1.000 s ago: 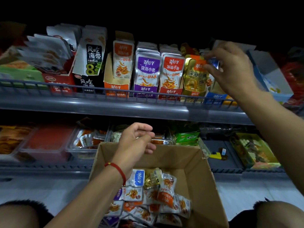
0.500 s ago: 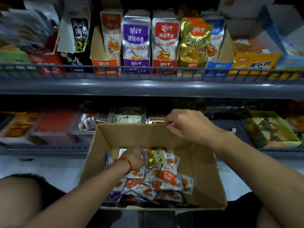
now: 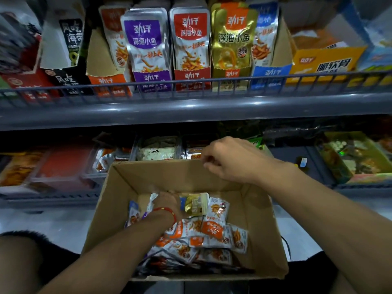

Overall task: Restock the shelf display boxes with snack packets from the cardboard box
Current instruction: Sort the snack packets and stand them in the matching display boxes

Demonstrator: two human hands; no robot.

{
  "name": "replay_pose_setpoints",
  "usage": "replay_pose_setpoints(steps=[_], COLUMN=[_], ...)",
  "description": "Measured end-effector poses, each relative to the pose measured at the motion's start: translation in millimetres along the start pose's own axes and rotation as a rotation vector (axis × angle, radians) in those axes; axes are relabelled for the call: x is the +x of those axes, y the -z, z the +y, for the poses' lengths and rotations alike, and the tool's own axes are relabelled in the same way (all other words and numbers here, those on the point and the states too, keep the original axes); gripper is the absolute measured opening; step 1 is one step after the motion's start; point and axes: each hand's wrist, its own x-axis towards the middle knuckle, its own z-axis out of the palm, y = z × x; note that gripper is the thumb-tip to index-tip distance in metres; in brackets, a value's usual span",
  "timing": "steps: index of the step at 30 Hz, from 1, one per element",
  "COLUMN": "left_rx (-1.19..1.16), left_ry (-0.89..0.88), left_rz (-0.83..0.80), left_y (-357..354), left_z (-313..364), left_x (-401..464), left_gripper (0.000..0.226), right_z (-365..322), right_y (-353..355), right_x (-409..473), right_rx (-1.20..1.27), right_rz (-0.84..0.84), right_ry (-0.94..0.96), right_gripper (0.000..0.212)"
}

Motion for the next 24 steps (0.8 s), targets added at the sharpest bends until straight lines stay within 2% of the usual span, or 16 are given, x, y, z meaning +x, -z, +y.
replay_pose_setpoints(steps=[1,4,9,10,13,16,18,21,24], left_rx=[-0.037,-0.107,-0.129,-0.222,-0.663,-1.088,-1.282,-1.332,-1.332], left_ry=[-0.023,-0.057,-0.164,-0.217,-0.379,-0.408,-0.373,-0.384,-0.416], left_rz=[0.005,0.054,0.128,0.124,-0.028,-0.154,-0.208,-0.303,-0.287], left_y=[15.7,46.9,89.4,99.0,125.3,144.5,152.7,156.5,156.9], left_z=[7.6,18.6,14.7,14.5,16.5,18.8,21.4,23.8,28.8], left_x=[-16.3,-45.3,-69.1,-74.7,-93.0,-119.4,-133.2,-144.1,-152.4], left_gripper=[0.043,0.025,0.025,0.024,0.016,0.019,0.024,0.038,0.045], right_z=[0.0,-0.8,-1.4,-2.9,-6.9,-7.5,-7.3,-4.7,4.4], right_y=[-1.4,-4.2,-13.4,-14.2,-13.4,-9.9,-3.5,11.3,20.0], right_x=[0.1,0.1,1.8,2.1,-0.3,-7.4,-15.1,-30.1,-47.0], right_rx=[0.002,0.013,0.109,0.152,0.28,0.418,0.577,0.858,0.984], right_rz=[-0.012,-0.049,-0.115,-0.13,-0.163,-0.128,-0.068,0.073,0.172], right_ry=[-0.001,0.008,-0.012,-0.033,-0.104,-0.147,-0.219,-0.354,-0.497], right_gripper=[0.017,0.016,0.016,0.019,0.032,0.014,0.006,0.007,0.008])
